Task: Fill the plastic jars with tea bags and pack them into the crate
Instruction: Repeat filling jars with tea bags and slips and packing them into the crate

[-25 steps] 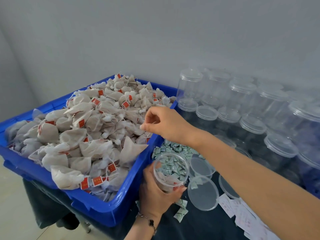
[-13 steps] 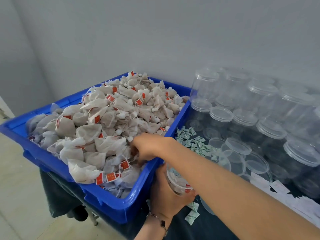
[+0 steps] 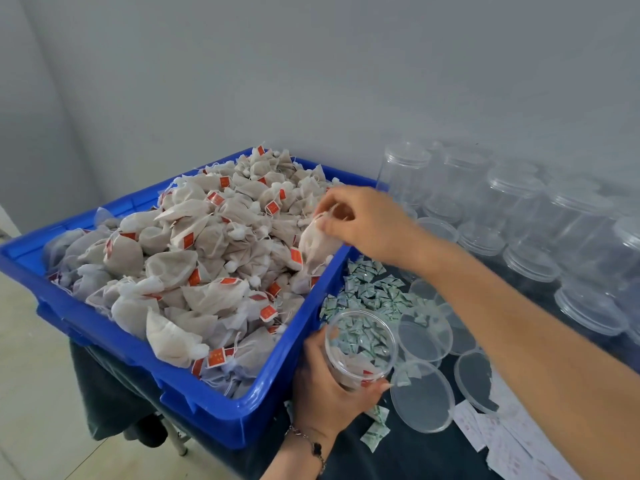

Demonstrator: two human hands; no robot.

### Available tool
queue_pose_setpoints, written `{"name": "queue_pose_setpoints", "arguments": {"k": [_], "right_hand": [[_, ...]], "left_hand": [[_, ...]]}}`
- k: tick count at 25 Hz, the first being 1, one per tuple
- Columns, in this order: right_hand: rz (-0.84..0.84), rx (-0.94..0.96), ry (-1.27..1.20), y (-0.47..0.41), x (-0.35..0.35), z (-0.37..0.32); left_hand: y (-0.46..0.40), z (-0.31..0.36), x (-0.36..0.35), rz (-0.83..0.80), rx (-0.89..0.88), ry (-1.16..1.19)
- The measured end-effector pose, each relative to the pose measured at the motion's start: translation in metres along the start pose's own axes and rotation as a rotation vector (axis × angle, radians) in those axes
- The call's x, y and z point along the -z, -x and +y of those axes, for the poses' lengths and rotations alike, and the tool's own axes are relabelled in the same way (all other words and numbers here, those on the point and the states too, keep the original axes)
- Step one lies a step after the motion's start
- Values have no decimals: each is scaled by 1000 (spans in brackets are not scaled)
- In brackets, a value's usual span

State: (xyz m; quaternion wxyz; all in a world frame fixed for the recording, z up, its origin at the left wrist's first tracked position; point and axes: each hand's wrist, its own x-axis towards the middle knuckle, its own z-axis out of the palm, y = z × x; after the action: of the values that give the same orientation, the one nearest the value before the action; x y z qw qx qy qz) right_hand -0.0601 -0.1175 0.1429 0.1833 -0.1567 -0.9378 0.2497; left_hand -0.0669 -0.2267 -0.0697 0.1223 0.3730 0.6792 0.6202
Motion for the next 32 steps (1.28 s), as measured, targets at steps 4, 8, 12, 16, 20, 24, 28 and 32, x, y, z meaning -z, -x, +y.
{"name": "queue_pose_setpoints", "arguments": {"k": [4,8,12,16,20,24,28,32], "right_hand": [[-20,-59,-149,28,22,-3],[-505,-124,247,50,4,2],[-450,-28,234,38,-20,-13],[-366,20,302,-1,-69,-22],[-497,-90,476,-17,-110,-5],[-453,-120,309,-18,-113,3],[-293,-62,119,-13,-82,-6],[-124,-23,-14,7,-33,-22]], "left_hand": [[0,-1,-2,21,13,-14],[1,0,-3,65,-10,-48],[0,-1,-4,29,-26,-53],[0,-7,-5,32,-9,-63],[-2,-6,-6,14,75,-35],[-2,-7,-7,11,55,-15],[-1,-5,-5,19,-36,-36],[0,-4,-4,21,-27,-8]]}}
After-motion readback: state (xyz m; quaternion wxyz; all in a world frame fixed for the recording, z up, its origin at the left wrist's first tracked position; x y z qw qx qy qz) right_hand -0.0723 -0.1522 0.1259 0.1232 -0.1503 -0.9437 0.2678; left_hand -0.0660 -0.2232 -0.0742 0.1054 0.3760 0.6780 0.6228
